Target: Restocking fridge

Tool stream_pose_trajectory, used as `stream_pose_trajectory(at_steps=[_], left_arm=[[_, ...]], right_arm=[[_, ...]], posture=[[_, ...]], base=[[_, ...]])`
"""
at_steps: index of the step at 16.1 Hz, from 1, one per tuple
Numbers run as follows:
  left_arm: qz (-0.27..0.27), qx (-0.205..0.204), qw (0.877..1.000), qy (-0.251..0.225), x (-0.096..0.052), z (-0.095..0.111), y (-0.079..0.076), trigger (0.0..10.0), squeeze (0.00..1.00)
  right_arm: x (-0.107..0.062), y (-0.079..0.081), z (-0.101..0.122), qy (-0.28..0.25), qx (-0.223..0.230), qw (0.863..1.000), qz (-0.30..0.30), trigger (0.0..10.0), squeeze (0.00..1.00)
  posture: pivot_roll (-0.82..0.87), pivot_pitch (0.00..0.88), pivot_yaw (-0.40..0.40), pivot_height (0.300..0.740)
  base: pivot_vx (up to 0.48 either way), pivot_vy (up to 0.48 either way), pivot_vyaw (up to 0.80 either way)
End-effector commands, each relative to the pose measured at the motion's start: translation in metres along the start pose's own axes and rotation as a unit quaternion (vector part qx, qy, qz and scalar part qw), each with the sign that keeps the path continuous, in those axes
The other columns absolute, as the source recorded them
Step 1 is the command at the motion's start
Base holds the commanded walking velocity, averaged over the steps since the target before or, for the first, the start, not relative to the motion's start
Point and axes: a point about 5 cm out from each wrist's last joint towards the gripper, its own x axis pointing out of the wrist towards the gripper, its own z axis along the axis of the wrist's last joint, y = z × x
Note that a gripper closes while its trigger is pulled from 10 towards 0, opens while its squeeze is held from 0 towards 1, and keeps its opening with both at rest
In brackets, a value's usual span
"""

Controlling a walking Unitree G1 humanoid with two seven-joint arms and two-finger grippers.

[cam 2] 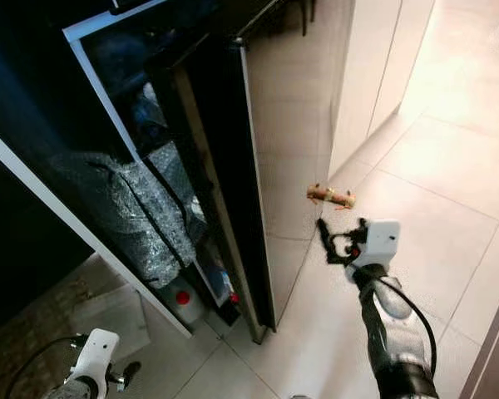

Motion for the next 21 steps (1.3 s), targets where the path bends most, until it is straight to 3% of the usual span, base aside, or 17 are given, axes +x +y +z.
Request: stream_pose_trajectory(at_steps=[1, 3, 10, 13, 21], left_arm=[[0.012, -0.008, 1.0, 0.017, -0.003, -0.009, 0.003, 10.0, 0.0], [0.015, -0.013, 1.0, 0.019, -0.003, -0.011, 0.002, 10.0, 0.0], [0.02, -0.019, 0.999, 0.024, -0.004, -0.012, 0.003, 10.0, 0.0], [0.02, -0.014, 0.999, 0.023, -0.004, -0.012, 0.005, 10.0, 0.0], [0.014, -0.008, 1.0, 0.022, -0.004, -0.011, 0.004, 10.0, 0.0]], right_arm=[[0.002, -0.012, -0.002, 0.016, -0.009, 0.998, -0.06, 10.0, 0.0], [0.001, -0.02, -0.005, 0.018, -0.005, 0.995, -0.095, 10.0, 0.0], [0.0, -0.015, -0.014, 0.015, -0.004, 0.994, -0.109, 10.0, 0.0], [0.0, -0.012, -0.014, 0.002, -0.005, 0.994, -0.107, 10.0, 0.0], [0.001, -0.009, -0.016, 0.0, 0.0, 0.995, -0.103, 10.0, 0.0]], posture=[[-0.2, 0.088, 0.121, 0.74], [-0.19, 0.098, 0.113, 0.74], [-0.2, 0.114, 0.122, 0.74], [-0.19, 0.115, 0.129, 0.74], [-0.19, 0.111, 0.133, 0.74]], base=[[0.0, 0.0, 0.0], [0.0, 0.0, 0.0], [0.0, 0.09, 0.0], [0.0, 0.287, 0.73], [0.0, 0.0, 0.75]])
